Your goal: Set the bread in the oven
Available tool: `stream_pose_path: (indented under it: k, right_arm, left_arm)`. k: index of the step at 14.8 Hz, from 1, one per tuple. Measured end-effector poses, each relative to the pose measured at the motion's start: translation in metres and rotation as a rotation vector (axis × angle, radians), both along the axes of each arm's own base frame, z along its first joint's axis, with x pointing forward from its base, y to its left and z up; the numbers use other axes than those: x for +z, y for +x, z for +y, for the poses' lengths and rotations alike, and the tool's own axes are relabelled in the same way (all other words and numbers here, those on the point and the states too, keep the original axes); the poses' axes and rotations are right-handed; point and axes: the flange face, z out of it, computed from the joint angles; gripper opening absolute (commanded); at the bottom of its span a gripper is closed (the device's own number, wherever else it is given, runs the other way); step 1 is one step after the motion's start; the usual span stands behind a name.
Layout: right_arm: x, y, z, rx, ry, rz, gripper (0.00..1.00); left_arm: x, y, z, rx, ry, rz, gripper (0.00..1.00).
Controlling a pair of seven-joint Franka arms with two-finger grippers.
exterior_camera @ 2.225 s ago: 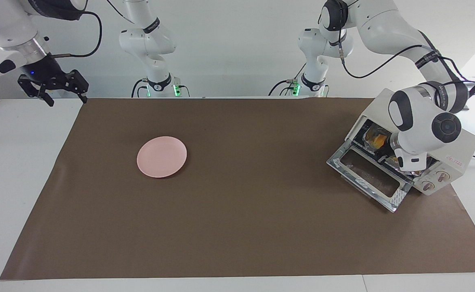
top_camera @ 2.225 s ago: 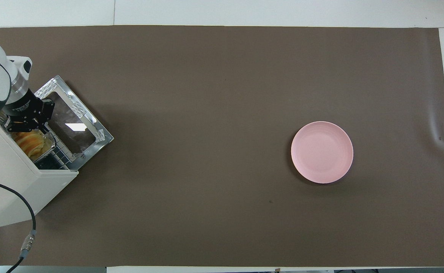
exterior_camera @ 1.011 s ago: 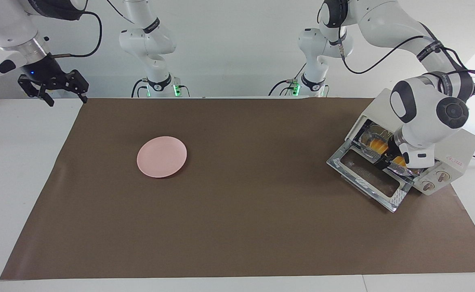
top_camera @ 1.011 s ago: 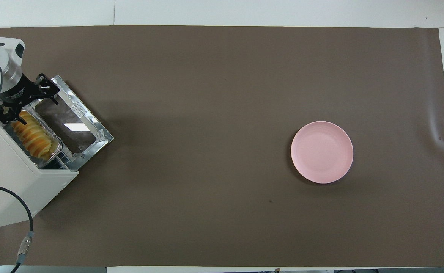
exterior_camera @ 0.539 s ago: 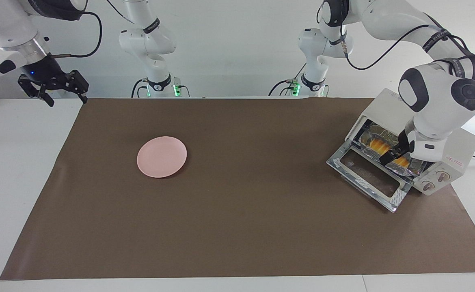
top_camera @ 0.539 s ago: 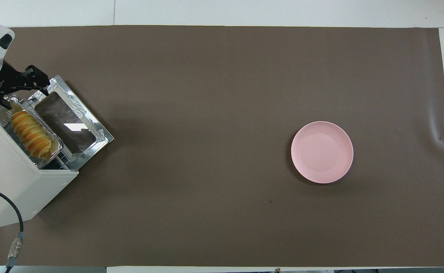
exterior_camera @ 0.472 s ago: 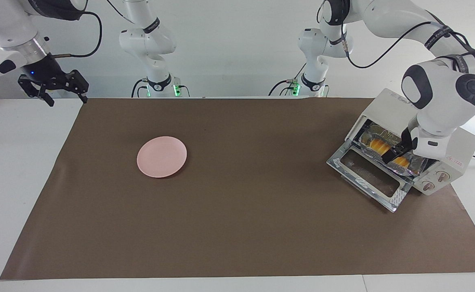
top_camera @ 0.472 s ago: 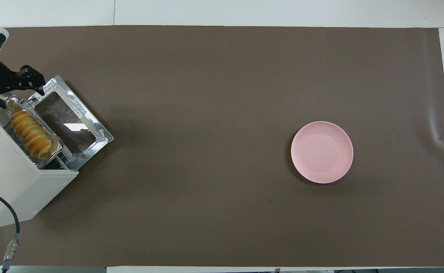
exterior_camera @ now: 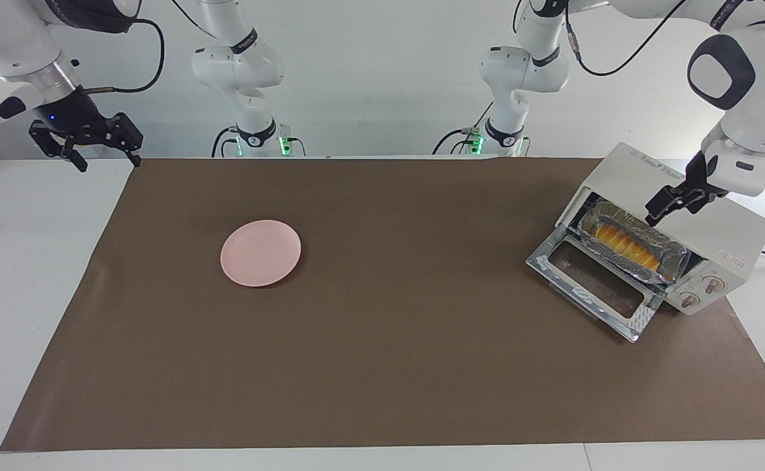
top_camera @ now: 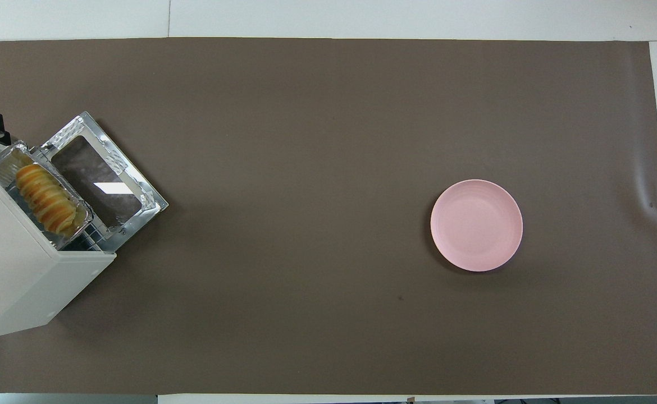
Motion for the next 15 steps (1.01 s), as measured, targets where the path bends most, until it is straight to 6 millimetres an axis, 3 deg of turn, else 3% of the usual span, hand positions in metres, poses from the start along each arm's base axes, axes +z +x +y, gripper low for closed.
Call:
stream_pose_path:
  k: [3,8,15]
  right_arm:
    - [0.000,0.000,0.000,0.000,0.000,0.000,1.00]
    - [0.000,0.000,0.000,0.000,0.000,0.000,1.00]
    - [0.000,0.000,0.000,0.000,0.000,0.000,1.00]
  left_arm:
    - [0.013,-0.004,-0.015,-0.027,-0.036,-0.027,1.00]
    - [0.017,-0.009,-0.036,-0.065,-0.053,-0.013,1.00]
    - [0.029,-0.030,-0.064,-0.132,-0.092,0.001,1.00]
